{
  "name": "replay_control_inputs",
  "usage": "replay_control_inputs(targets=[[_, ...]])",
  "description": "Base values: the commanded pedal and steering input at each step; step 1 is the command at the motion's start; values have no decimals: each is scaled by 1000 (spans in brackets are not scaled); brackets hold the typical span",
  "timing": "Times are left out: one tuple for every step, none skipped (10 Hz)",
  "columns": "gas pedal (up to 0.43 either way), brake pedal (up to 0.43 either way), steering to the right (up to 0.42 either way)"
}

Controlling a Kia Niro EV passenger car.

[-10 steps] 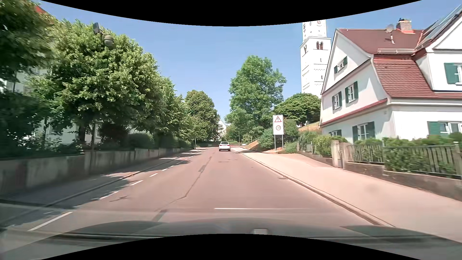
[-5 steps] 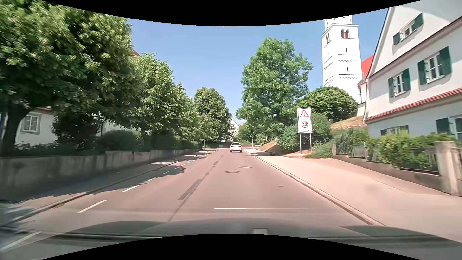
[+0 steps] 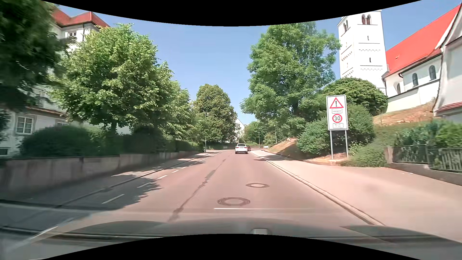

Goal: Follow the waypoints while adhering to traffic rules and regulations

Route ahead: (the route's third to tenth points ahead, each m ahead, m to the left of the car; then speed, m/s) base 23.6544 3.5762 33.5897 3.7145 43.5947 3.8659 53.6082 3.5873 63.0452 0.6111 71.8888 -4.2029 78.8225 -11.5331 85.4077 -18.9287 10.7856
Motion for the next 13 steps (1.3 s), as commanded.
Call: replay_control_inputs(targets=[[197, 0, -12], [197, 0, -11], [197, 0, -10], [197, 0, -10], [197, 0, -10], [197, 0, -9], [197, 0, -9], [197, 0, -8], [197, 0, -9], [189, 0, -8], [189, 0, -7], [189, 0, -7], [189, 0, -6]])
